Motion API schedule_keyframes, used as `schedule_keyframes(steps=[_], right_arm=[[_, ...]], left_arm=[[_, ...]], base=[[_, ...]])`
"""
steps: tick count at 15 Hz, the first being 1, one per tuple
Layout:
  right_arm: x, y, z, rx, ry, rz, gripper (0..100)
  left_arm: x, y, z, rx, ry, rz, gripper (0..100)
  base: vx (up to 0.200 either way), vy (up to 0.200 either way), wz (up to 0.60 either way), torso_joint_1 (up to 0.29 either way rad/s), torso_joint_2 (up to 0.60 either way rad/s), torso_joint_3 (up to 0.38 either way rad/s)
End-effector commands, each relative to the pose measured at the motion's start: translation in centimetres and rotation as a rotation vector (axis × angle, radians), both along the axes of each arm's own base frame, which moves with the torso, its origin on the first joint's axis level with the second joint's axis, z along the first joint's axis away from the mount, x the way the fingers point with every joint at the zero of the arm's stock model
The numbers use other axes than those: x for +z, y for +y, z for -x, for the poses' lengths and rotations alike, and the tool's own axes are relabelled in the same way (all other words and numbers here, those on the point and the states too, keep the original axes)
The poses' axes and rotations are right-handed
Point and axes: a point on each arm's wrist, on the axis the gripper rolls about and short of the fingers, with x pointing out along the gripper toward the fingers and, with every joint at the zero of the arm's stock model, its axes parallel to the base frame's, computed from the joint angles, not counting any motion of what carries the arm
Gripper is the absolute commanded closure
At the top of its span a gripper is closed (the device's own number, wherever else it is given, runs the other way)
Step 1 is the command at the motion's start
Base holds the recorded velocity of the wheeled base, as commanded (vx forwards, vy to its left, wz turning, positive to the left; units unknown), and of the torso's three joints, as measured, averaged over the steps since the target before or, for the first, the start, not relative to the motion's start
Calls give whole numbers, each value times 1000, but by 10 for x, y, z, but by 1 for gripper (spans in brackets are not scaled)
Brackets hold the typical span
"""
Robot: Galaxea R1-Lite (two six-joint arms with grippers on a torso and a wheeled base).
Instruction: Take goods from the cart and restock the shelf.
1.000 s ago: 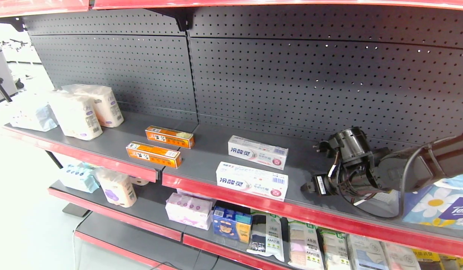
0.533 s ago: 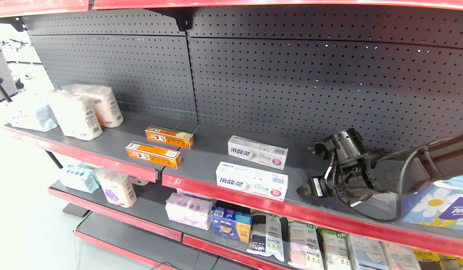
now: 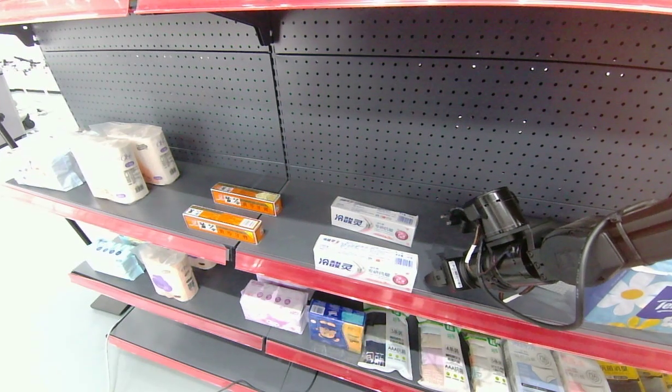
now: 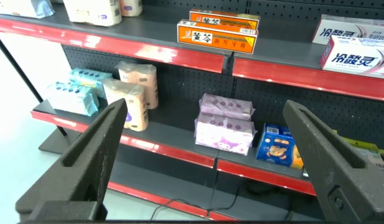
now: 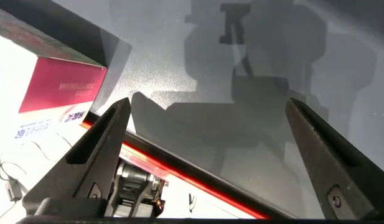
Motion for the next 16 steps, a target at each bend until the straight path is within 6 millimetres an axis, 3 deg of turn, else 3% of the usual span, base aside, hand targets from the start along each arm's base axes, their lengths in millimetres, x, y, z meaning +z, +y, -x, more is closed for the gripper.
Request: schedule_keyframes(steps=[1, 16], right_arm=[[0, 0, 0, 1, -2, 0, 0], [0, 13, 0, 38, -14, -7, 0]], left_arm=[[0, 0, 0, 1, 1, 0, 0], [0, 0, 0, 1, 1, 0, 0]], base=[[0, 0, 0, 0, 0, 0], [0, 0, 0, 0, 0, 0]])
